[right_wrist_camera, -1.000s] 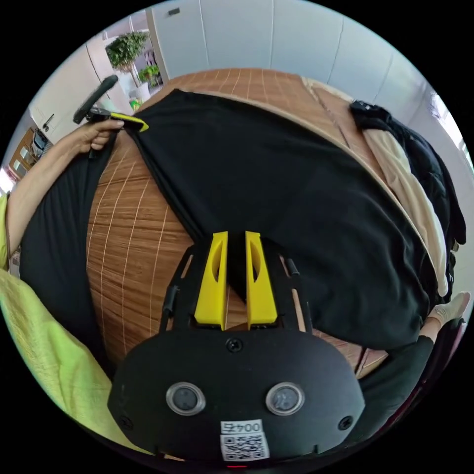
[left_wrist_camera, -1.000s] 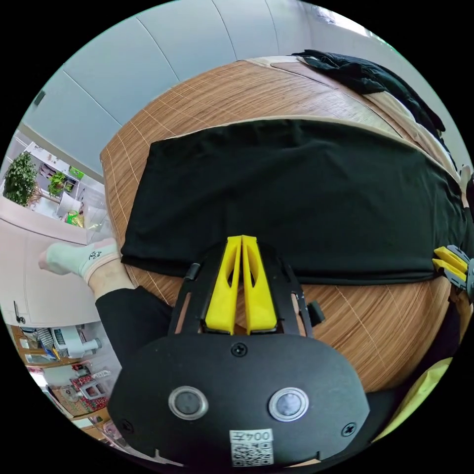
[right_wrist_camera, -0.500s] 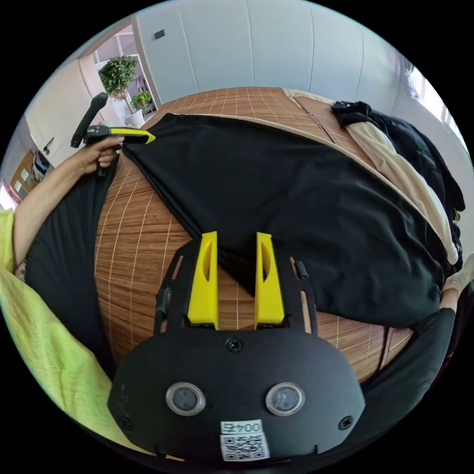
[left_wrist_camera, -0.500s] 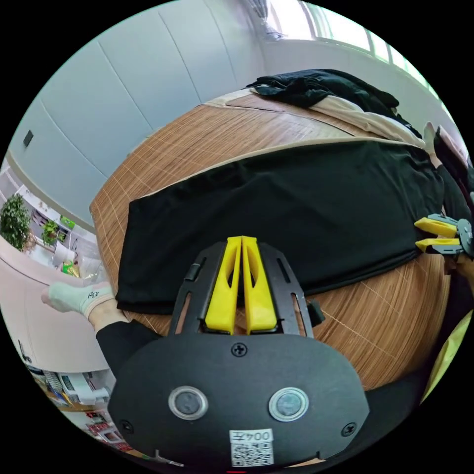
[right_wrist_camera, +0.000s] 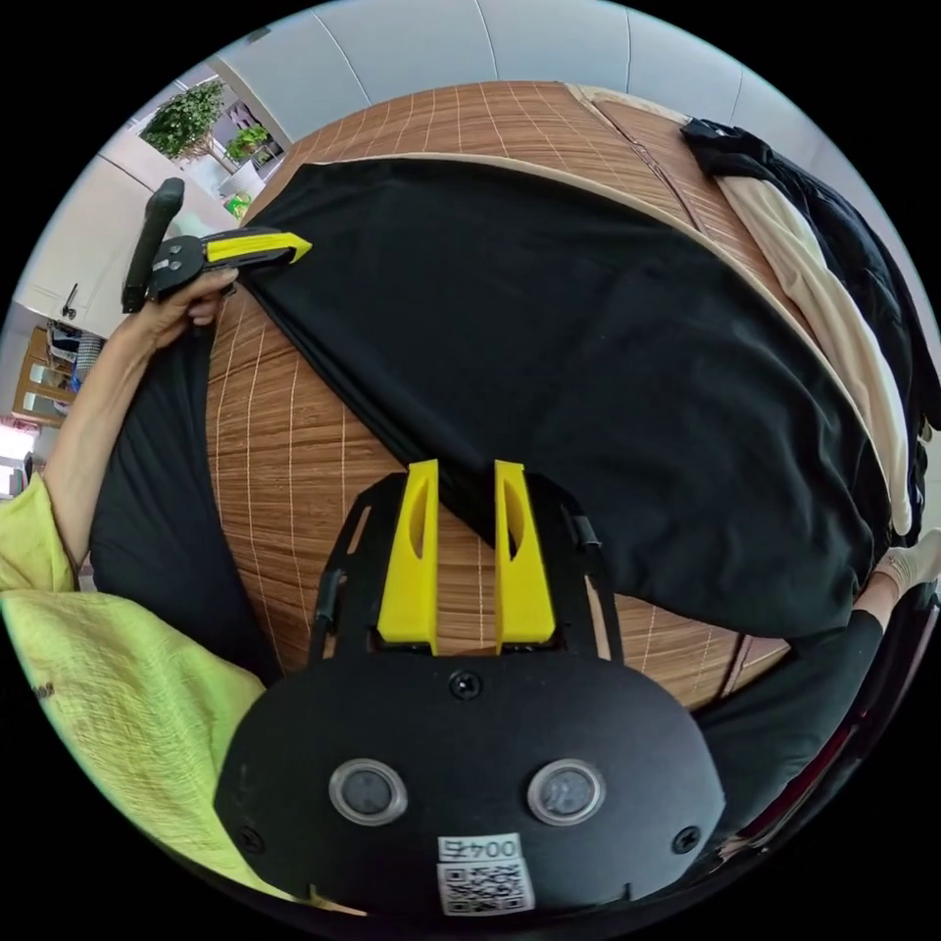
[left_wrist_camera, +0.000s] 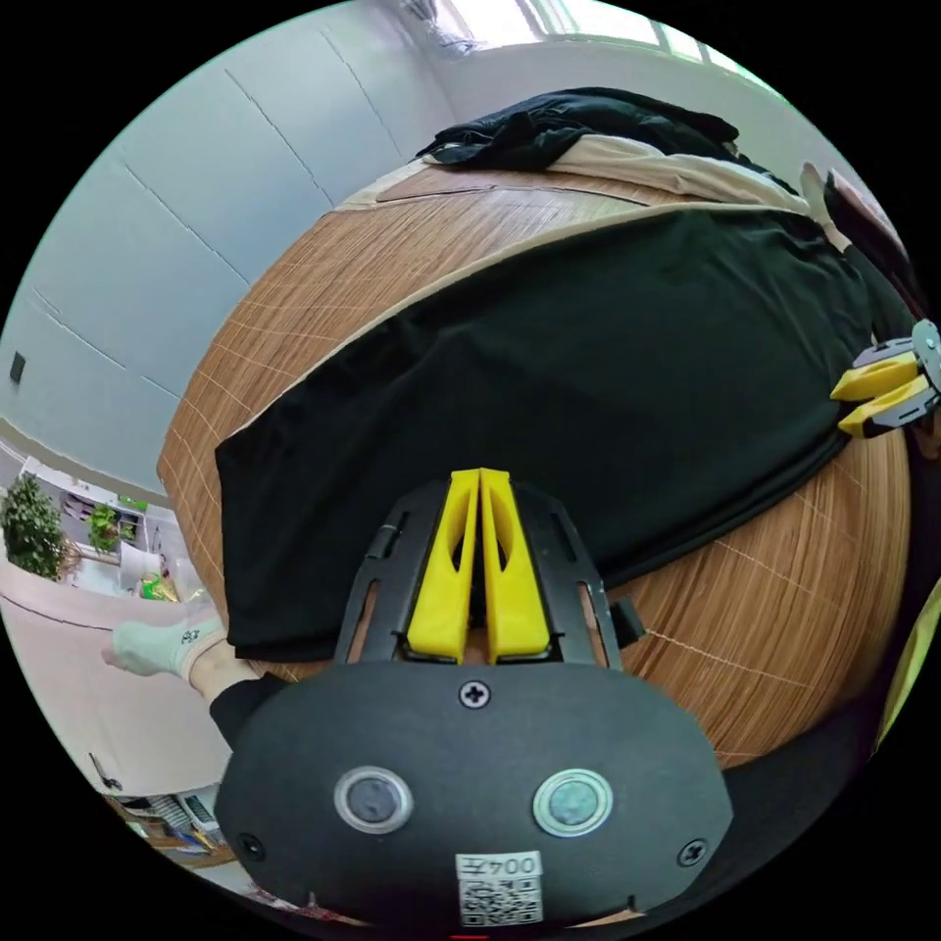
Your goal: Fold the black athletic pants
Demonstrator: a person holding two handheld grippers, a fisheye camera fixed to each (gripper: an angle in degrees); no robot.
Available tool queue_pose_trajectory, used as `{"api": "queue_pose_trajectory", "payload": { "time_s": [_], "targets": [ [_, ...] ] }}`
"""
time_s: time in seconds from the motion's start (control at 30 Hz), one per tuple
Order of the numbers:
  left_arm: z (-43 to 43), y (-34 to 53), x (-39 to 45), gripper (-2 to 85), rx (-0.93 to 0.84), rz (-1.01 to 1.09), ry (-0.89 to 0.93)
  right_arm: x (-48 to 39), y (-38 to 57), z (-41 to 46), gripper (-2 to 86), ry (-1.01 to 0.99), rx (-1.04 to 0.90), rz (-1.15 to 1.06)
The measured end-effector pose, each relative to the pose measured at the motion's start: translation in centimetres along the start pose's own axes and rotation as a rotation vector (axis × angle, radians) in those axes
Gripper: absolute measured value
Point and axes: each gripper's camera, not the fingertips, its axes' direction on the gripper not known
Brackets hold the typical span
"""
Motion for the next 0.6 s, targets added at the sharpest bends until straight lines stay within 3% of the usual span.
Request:
{"api": "queue_pose_trajectory", "payload": {
  "time_s": [0.17, 0.43, 0.6],
  "targets": [
    [-1.5, -1.3, 2.8, 2.4, -0.029, 0.144, -0.088, 1.5, -0.4, -2.4, 9.5, -0.016, 0.037, 0.01],
    [-4.3, -0.4, 1.5, 18.5, -0.061, 0.123, 0.013, 5.4, -1.2, -7.8, 15.8, -0.102, 0.128, -0.001],
    [-4.4, -2.0, 3.1, 19.3, -0.044, 0.205, -0.004, 5.7, -6.8, -10.3, 16.7, -0.122, 0.134, -0.14]
  ]
}}
